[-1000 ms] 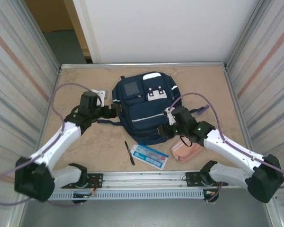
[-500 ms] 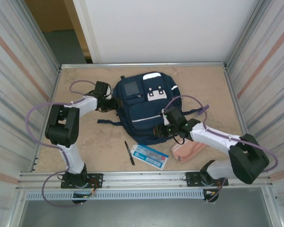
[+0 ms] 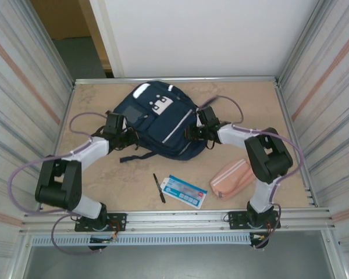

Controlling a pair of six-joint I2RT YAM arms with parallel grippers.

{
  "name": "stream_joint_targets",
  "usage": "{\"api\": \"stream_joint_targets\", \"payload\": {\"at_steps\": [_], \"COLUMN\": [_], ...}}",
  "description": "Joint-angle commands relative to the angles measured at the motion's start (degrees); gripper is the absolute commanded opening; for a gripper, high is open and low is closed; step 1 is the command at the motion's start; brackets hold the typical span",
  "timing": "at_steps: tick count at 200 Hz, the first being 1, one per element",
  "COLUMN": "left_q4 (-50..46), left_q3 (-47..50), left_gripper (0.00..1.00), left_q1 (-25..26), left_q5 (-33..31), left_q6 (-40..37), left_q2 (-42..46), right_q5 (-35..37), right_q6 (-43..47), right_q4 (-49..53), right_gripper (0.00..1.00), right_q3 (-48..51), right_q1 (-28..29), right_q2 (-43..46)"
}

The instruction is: Pack the student bag

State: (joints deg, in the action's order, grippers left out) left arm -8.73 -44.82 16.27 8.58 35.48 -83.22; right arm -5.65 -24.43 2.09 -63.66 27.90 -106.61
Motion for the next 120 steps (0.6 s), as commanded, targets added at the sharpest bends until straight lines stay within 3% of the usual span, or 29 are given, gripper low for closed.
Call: {"api": "stream_joint_targets", "payload": {"at_steps": [1,40,59,94,120], "left_q4": [-2.73,-3.78,-0.25,-4.55,-2.94], "left_q3": [1.73,2.91,5.75,5.31,6.30], "left_gripper": [0.03,0.03,0.02,0.02,0.02], "left_q1": [5.73,7.26,8.12,8.69,8.75], "left_q5": [0.50,1.78,1.87,0.60,4.16], "left_q6": [6.69,21.89,28.65,34.09,37.43], "left_q2": [4.17,7.64,10.33,13.75,14.16], "right_q5": [2.41,-2.94,-0.99,2.03,1.41], "right_q6": [2.61,3.68,3.16,3.52,4.03], "right_q4": [0.15,2.40,4.48,6.05,-0.26], "right_gripper": [0.45,0.49,0.51,0.52,0.52], "right_q3": [-4.40,-0.24,7.17,17.37,18.62], "right_q1": [-1.67,-2.97,-0.25,13.35,27.56], "right_q2": [-2.94,8.58,17.52,29.33,26.95]}}
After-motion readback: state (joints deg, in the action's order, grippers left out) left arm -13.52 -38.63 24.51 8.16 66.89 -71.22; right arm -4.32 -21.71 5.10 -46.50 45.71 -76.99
